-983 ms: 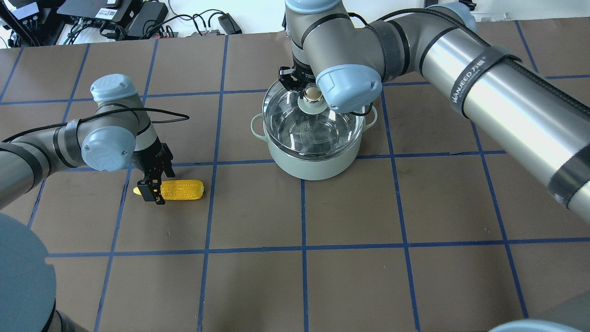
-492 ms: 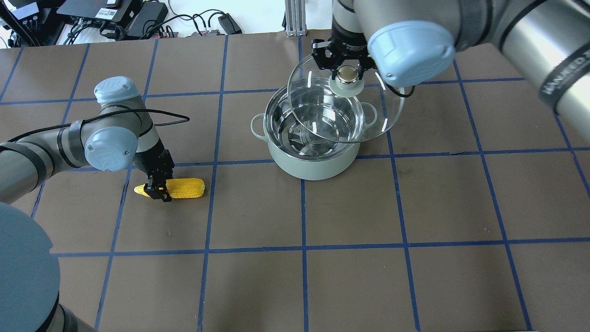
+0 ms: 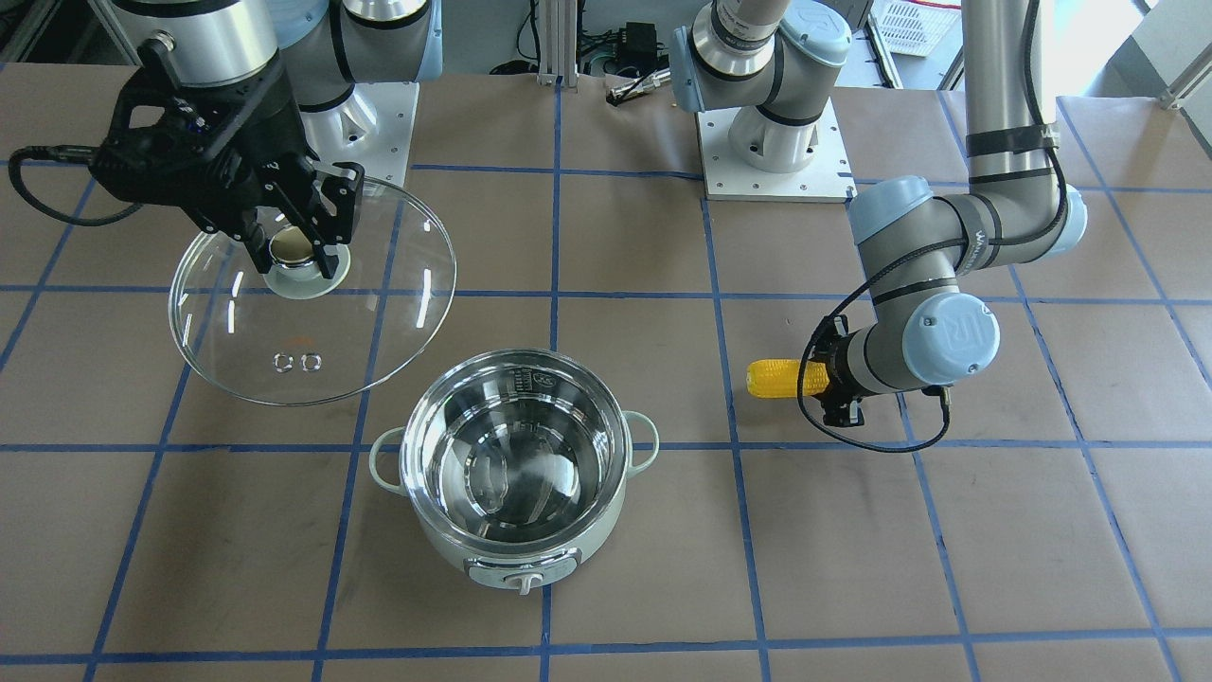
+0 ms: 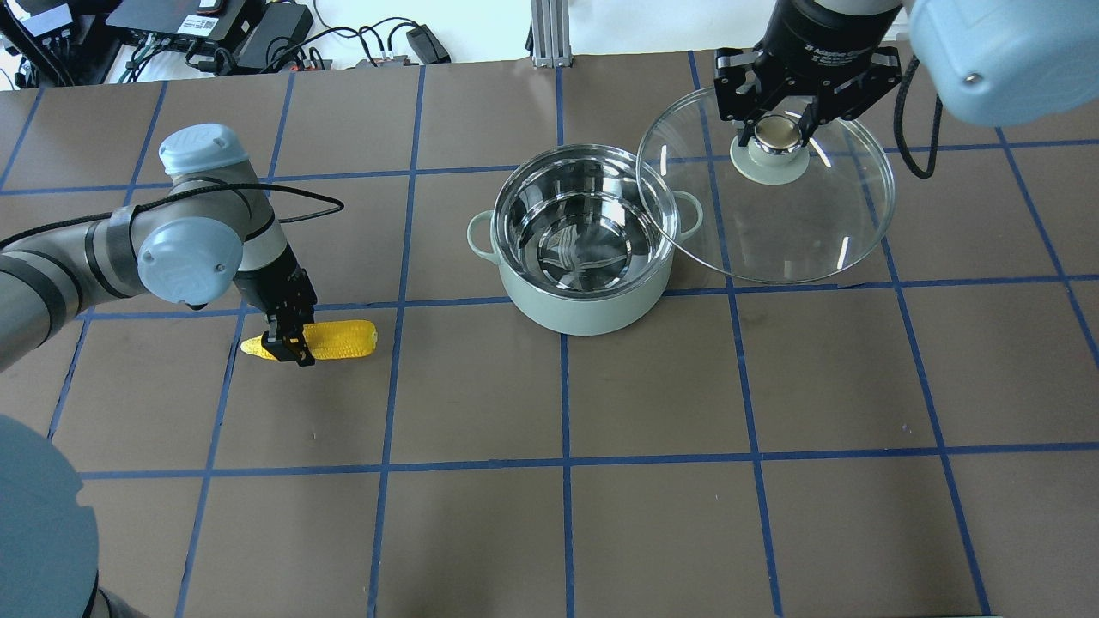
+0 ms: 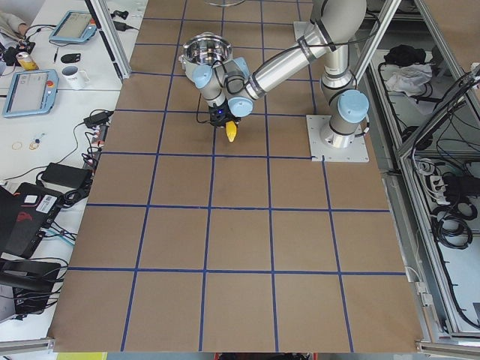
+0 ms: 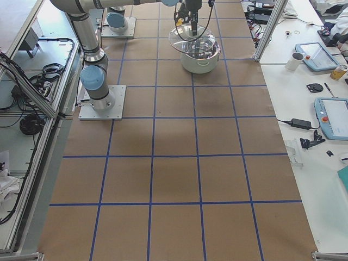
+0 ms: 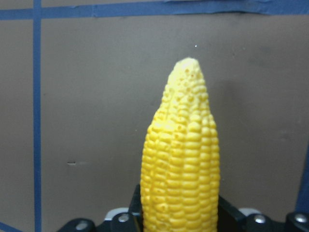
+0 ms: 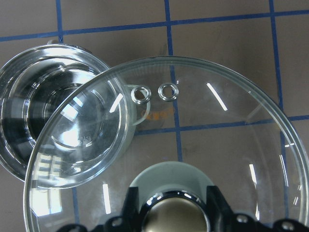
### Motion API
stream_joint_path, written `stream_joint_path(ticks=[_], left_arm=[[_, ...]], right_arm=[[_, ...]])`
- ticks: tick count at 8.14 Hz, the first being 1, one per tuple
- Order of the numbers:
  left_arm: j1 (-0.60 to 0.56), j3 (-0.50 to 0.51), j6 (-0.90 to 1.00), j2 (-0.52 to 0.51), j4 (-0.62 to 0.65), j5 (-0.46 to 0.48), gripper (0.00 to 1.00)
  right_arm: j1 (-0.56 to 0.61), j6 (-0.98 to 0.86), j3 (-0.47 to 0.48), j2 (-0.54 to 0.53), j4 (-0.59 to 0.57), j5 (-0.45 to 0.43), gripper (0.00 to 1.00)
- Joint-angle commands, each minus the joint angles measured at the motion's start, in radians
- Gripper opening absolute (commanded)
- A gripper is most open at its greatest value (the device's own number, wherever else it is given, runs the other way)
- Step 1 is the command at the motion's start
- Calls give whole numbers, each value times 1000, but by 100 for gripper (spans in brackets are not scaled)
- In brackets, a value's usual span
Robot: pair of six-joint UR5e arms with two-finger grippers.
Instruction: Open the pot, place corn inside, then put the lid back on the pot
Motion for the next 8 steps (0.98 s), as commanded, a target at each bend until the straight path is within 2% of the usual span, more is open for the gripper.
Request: stream_joint_path(ticks=[1,2,3,4,5,7,8], left_arm=[[0,185,6,64,-204,-1,0],[-4,273,4,54,-315,-5,0],[-18,362,-3,63,-361,-10,0],[-38,439,-12,49,-384,-52,0],[-76,497,-16,41,-392,-88,0],[-185,545,-94,38,-377,-94,0],[-240,553,-152,22,-303,-117,0]], right_arm=[[-23,-51,79,-64,15,21,26],[-26,-84,106,-87,12,21,26],[-29,-86,108,-87,0,21,26],[-31,-88,109,-87,0,21,25],[-34,-88,108,-87,2,20,24],[-34,-88,108,-88,0,20,22],[-36,-88,108,-87,-3,20,22]])
